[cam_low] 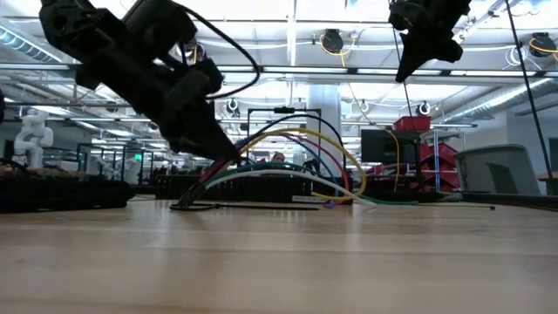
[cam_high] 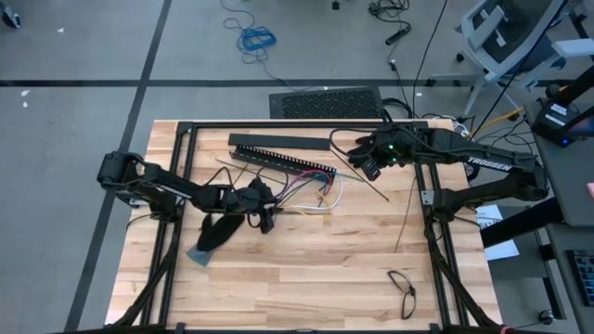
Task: Ziptie cables
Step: Wrap the cable wires using a zip tie
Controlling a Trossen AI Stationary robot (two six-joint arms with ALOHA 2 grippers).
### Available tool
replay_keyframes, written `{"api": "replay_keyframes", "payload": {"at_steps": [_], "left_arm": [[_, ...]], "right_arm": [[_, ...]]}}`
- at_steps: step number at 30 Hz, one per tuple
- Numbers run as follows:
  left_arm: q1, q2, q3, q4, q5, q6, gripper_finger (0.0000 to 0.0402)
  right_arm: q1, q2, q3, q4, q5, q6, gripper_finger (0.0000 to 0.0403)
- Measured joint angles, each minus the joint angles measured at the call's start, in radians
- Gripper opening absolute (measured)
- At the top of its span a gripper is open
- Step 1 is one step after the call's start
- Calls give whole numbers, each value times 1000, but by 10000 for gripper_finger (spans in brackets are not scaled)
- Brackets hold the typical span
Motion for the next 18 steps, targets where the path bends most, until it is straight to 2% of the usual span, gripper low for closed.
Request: {"api": "replay_keyframes", "payload": {"at_steps": [18], "left_arm": [[-2,-211,0,-135,-20,30,142]], "right_arm": [[0,0,0,-1,0,0,0]]}}
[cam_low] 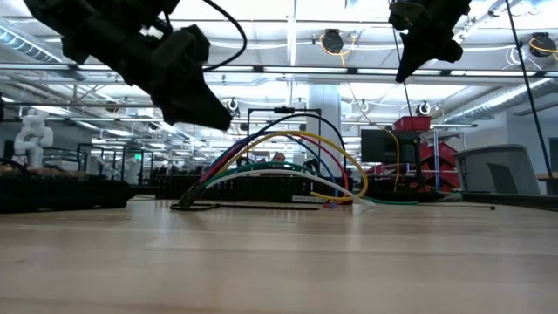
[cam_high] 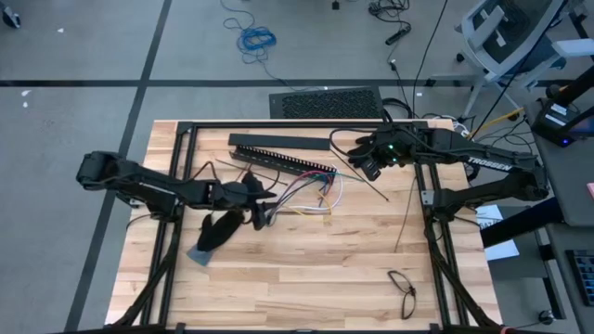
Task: Ziptie cables
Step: Wrap the cable wires using a zip tie
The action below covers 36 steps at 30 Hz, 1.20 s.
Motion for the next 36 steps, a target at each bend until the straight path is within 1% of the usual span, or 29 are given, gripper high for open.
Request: {"api": "replay_keyframes", "payload": {"at_steps": [4,5,7,9,11,14,16,17,18,19,20,21,22,23,24,27,28,30,32,36], "left_arm": [[0,-54,0,-49,0,-4,142],[0,-74,0,-75,0,-7,142],[-1,-125,0,-146,-1,-30,142],[-7,-193,0,-222,-2,-40,142],[-11,-265,0,-289,-11,-41,142],[-16,-369,0,-380,-68,-59,142],[-20,-430,0,-426,-104,-60,142],[-23,-458,0,-444,-116,-60,142],[-25,-482,0,-459,-125,-60,142],[-26,-502,0,-471,-128,-59,142],[-26,-514,0,-484,-130,-59,142],[-26,-520,0,-498,-129,-60,142],[-26,-522,0,-511,-129,-60,142],[-26,-524,0,-518,-129,-61,142],[-26,-524,0,-516,-128,-61,142],[-26,-522,0,-518,-90,-61,142],[-26,-522,0,-516,-68,-60,142],[-27,-523,0,-522,-33,-60,142],[-36,-527,0,-566,-6,-75,142],[-70,-559,0,-716,4,-113,142]], "right_arm": [[0,0,0,-1,-7,14,0],[0,0,0,-6,-23,22,0],[0,7,-2,-34,-88,36,0],[26,16,-33,-69,-201,62,0],[104,20,-95,-80,-280,117,0],[285,19,-207,-58,-294,283,0],[430,19,-279,-6,-259,470,0],[509,19,-317,56,-221,593,0],[588,19,-352,143,-162,732,0],[662,19,-389,258,-73,867,0],[728,25,-426,387,39,990,0],[780,43,-461,508,158,1099,0],[815,75,-489,606,254,1189,0],[831,118,-505,672,318,1256,0],[831,169,-509,709,351,1300,0],[784,347,-468,829,360,1331,0],[764,407,-440,887,357,1313,0],[715,526,-349,977,315,1222,0],[676,629,-230,989,287,1147,0],[625,773,-26,911,292,1077,0]]}}
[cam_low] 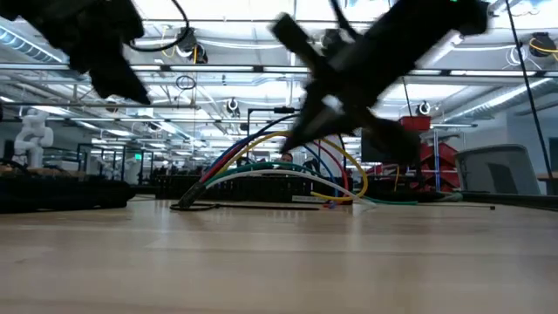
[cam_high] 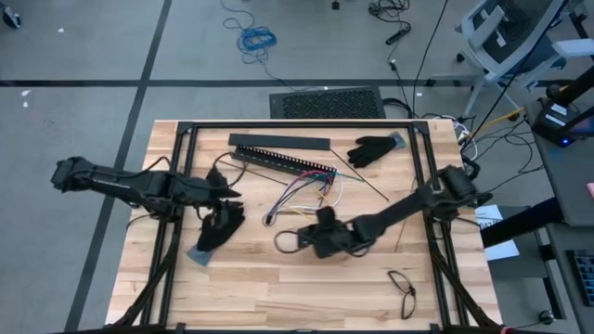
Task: Ziptie cables
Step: Wrap the cable wires using a zip tie
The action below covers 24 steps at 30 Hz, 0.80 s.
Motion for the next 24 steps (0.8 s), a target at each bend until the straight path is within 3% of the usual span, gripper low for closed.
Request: {"api": "replay_keyframes", "payload": {"at_steps": [4,12,18,24], "left_arm": [[-39,-32,-14,-64,-13,-18,142],[-89,-11,-47,-86,-68,-25,142],[-106,-3,-47,-201,-71,-76,142],[-114,-18,-47,-143,-71,-74,142]], "right_arm": [[-31,89,124,-35,-5,-11,0],[-88,216,207,-19,-57,35,1],[-112,221,230,45,-57,-87,2],[-71,221,229,-28,-41,15,2]]}}
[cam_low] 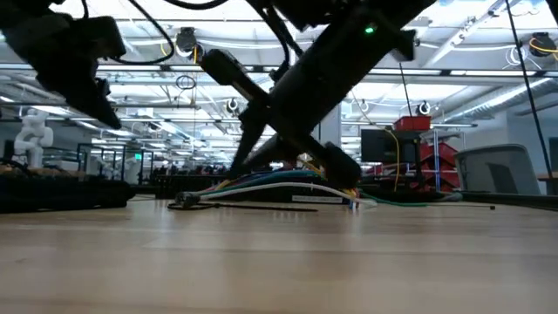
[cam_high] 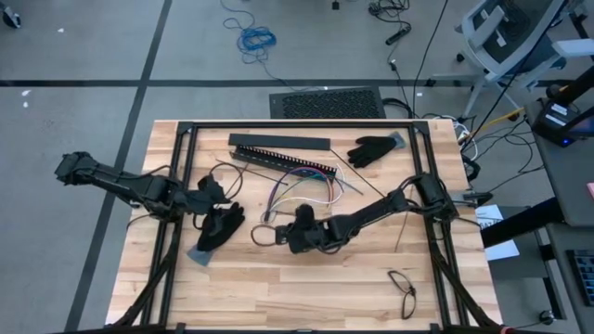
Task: Ziptie cables
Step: Wrap the cable wires using a zip tie
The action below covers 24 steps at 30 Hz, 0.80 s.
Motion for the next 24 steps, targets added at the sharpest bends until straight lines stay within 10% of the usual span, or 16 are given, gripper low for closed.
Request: {"api": "replay_keyframes", "payload": {"at_steps": [7,17,24], "left_arm": [[0,-1,0,21,62,164,142],[0,-32,0,36,84,218,142],[0,-32,0,37,78,223,142]], "right_arm": [[50,21,61,-130,191,327,1],[-65,268,596,-538,171,288,0],[-79,317,728,-691,49,246,0]]}}
